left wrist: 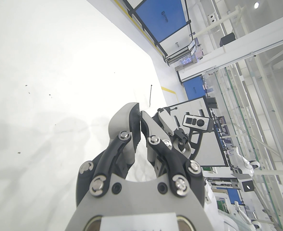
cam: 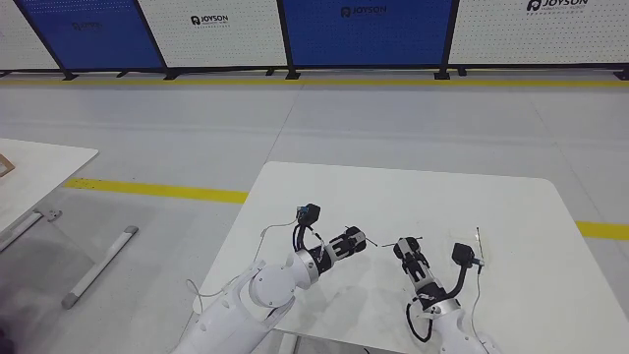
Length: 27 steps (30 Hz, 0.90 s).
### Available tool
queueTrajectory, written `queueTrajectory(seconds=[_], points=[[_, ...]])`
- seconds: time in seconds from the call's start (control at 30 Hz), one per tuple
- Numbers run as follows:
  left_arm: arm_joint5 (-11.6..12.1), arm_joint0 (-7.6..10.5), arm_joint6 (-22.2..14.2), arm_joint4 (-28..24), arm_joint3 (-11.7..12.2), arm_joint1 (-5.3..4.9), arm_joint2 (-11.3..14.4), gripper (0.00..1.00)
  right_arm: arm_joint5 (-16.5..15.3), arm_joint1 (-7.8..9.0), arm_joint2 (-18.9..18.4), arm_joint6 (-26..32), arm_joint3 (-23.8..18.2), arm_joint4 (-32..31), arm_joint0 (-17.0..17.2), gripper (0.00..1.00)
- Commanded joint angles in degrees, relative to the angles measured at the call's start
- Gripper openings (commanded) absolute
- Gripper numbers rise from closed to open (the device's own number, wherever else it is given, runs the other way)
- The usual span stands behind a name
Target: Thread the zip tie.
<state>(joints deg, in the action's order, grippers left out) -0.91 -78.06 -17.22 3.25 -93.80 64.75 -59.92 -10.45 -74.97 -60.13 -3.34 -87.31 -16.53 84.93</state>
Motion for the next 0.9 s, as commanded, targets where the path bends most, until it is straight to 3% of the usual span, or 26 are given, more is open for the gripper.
queueTrajectory(seconds=[0.0,0.23,0.57,0.87], points=[[0.0,0.00,0.0,0.0,0.0,0.00,0.0,0.00,0.0,0.00,0.0,0.0,0.0,0.0,0.0,0.00],[0.0,0.00,0.0,0.0,0.0,0.00,0.0,0.00,0.1,0.00,0.0,0.0,0.0,-0.1,0.0,0.00],[0.0,0.00,0.0,0.0,0.0,0.00,0.0,0.00,7.0,-0.69,1.5,-1.9,-0.4,-5.1,-0.6,0.00],[0.0,0.00,0.0,0.0,0.0,0.00,0.0,0.00,7.2,-0.79,1.6,-2.1,-0.4,-5.2,-0.6,0.00]])
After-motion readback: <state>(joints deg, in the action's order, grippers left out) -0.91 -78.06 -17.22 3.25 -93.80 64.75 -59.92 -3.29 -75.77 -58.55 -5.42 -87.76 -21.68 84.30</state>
